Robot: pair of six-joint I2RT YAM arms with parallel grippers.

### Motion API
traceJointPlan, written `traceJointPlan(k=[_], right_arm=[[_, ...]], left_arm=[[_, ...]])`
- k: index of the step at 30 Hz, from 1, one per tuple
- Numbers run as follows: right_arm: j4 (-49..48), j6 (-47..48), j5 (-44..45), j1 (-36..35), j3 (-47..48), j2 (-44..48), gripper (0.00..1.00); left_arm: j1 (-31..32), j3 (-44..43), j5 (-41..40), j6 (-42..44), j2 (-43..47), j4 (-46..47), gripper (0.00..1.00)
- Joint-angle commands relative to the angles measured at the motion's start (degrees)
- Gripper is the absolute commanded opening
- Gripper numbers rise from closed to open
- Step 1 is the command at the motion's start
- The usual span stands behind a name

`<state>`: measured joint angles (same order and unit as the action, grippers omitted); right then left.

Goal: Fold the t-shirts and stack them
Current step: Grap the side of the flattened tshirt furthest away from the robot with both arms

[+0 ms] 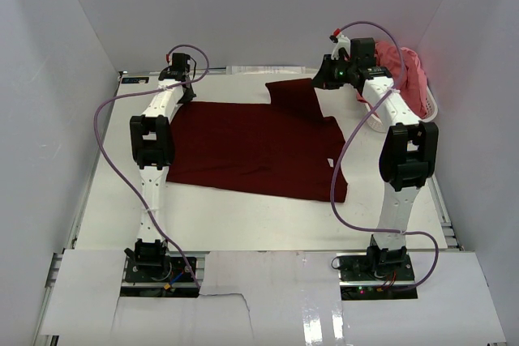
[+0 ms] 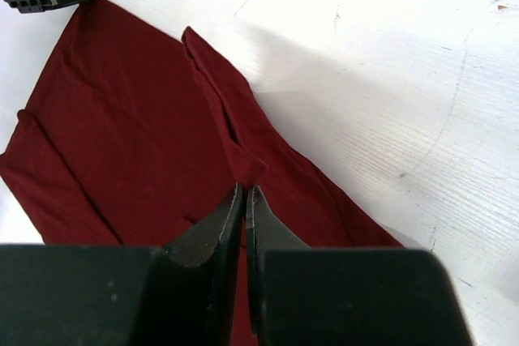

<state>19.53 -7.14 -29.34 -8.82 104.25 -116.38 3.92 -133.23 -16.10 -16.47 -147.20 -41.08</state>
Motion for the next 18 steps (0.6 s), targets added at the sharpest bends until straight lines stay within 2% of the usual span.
traceJointPlan(k=[1,6,13,18], right_arm=[[-0.90,0.02,-1.24,0.47,1.93,2.38,0.08],[-0.72,0.10,-1.24,0.47,2.71,1.94,0.08],[1.47,0.54,-1.51,0.56,6.32,2.64,0.08],[2.00,1.24,-2.03,0.56,3.87,5.89,0.08]], left_arm=[[-0.23,-1.86,-1.39,0.21,0.42,1.09,0.17],[-0.32,-1.77,-1.13,0.03,0.77,1.09,0.15],[-0.23,-0.45,-1.65,0.56,4.28,1.18,0.01],[-0.23,2.35,-2.10,0.83,7.27,1.26,0.00]])
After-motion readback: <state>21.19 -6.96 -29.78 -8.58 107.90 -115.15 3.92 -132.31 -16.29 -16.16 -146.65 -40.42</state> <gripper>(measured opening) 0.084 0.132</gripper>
